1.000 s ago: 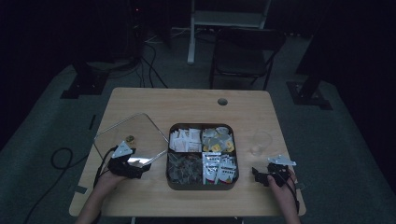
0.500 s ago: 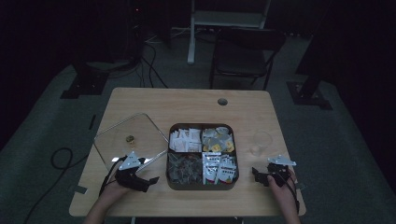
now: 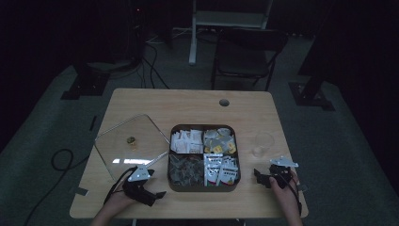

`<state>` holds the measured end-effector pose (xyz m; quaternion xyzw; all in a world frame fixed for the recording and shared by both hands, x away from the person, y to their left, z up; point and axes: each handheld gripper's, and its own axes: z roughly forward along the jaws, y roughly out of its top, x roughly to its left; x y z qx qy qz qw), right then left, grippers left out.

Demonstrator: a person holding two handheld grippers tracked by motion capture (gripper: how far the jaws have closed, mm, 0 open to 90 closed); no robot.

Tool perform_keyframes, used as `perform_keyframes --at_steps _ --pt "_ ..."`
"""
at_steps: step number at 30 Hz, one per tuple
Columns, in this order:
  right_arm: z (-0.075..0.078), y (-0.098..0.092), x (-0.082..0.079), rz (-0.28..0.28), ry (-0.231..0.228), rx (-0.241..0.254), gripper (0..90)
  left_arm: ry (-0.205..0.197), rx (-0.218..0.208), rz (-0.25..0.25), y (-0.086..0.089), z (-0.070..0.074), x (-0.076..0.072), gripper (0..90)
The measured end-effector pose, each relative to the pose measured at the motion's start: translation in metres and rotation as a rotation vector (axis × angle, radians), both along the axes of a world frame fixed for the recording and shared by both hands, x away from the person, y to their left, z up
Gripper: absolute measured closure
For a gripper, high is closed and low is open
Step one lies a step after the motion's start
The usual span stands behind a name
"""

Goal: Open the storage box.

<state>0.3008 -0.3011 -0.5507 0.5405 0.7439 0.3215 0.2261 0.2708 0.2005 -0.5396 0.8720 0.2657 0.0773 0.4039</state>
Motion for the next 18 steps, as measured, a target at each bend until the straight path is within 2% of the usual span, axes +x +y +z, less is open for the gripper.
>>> perform_keyframes --at_steps 5,9,13,18 --pt "0.0 0.0 0.0 0.0 0.0 0.0 11.2 -0.003 0.042 -0.013 -0.0053 -0.0024 -0.0029 1.3" --pt "0.0 0.0 0.0 0.0 0.0 0.0 11.2 -0.025 0.088 0.013 -0.0057 -0.0057 -0.0027 1.3" --pt "0.0 0.0 0.0 0.0 0.0 0.0 11.2 -0.022 0.1 0.041 -0.0044 -0.0066 0.0002 1.3" --pt "0.0 0.0002 -0.0001 0.007 0.0 -0.001 11.2 0.001 0.088 0.066 -0.0029 -0.007 0.0026 1.6"
